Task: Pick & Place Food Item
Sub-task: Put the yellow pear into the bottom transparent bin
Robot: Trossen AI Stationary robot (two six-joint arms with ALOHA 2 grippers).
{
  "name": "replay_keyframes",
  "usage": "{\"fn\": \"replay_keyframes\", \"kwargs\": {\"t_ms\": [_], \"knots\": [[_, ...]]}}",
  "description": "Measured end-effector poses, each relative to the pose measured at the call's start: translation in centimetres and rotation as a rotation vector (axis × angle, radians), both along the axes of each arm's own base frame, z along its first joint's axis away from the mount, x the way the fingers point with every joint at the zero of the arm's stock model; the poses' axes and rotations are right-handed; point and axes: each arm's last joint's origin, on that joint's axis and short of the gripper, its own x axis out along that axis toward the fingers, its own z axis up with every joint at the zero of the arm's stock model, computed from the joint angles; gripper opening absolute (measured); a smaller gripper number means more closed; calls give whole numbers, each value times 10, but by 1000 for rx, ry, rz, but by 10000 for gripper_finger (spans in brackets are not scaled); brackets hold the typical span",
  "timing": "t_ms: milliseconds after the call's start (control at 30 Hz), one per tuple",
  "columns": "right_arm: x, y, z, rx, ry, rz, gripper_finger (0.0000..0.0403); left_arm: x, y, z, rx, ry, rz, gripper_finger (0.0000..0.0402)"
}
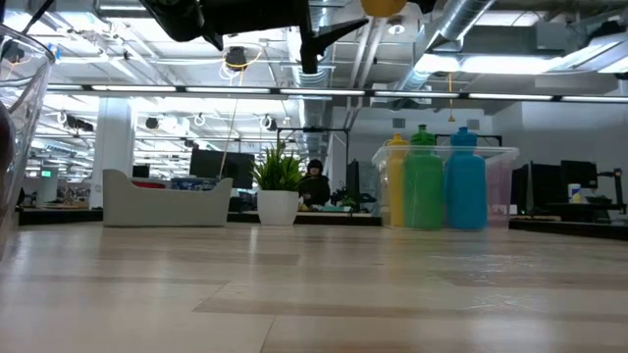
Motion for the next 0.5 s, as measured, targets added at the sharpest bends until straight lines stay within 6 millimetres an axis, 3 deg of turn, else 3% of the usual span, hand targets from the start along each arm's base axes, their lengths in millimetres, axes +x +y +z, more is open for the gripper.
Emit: {"fn": "replay_keyframes", "kwargs": {"t_ms": [500], "knots": [[16, 1, -6, -10, -20, 52, 255, -1, -1, 3, 8, -43, -10, 309]]}}
